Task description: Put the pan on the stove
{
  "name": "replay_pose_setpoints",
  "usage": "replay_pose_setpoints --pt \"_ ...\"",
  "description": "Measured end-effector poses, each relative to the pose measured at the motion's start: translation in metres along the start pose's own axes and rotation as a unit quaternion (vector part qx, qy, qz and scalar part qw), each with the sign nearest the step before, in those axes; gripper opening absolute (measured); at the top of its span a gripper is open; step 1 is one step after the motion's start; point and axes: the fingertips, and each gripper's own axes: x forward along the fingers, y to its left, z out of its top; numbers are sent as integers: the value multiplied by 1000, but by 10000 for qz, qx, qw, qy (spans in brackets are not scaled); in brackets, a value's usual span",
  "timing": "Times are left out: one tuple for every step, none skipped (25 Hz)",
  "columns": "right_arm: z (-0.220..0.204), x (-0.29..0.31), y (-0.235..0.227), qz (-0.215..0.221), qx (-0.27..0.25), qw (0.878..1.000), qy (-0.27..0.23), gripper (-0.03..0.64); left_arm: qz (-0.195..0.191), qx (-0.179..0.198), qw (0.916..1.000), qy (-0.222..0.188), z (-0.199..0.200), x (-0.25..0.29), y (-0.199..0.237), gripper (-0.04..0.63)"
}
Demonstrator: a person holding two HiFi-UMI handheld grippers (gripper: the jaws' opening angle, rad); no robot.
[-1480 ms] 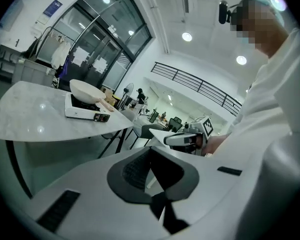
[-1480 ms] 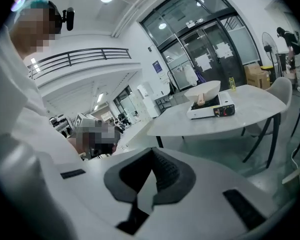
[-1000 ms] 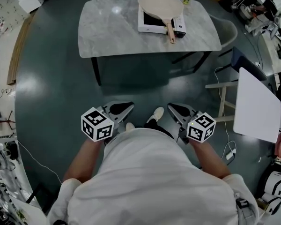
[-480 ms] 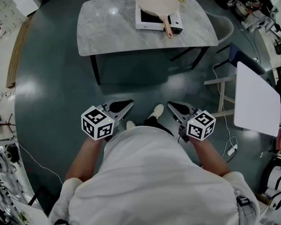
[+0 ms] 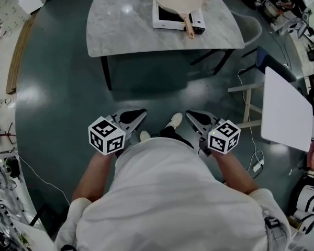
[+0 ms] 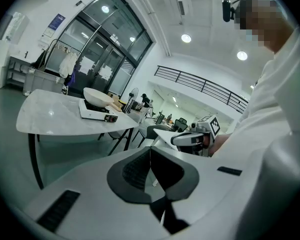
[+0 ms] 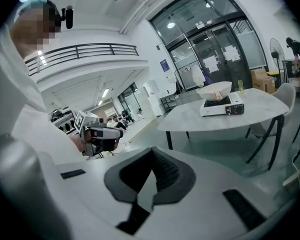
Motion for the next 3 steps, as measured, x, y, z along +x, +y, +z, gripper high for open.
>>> replay_pose_setpoints --pt "1 0 -1 5 -15 10000 3 5 4 7 10000 2 0 1 0 20" --pt "2 1 -2 11 -29 10000 6 5 9 14 10000 6 0 3 0 20" --pt "3 1 -4 17 -44 10000 8 5 15 22 10000 11 -1 4 0 20"
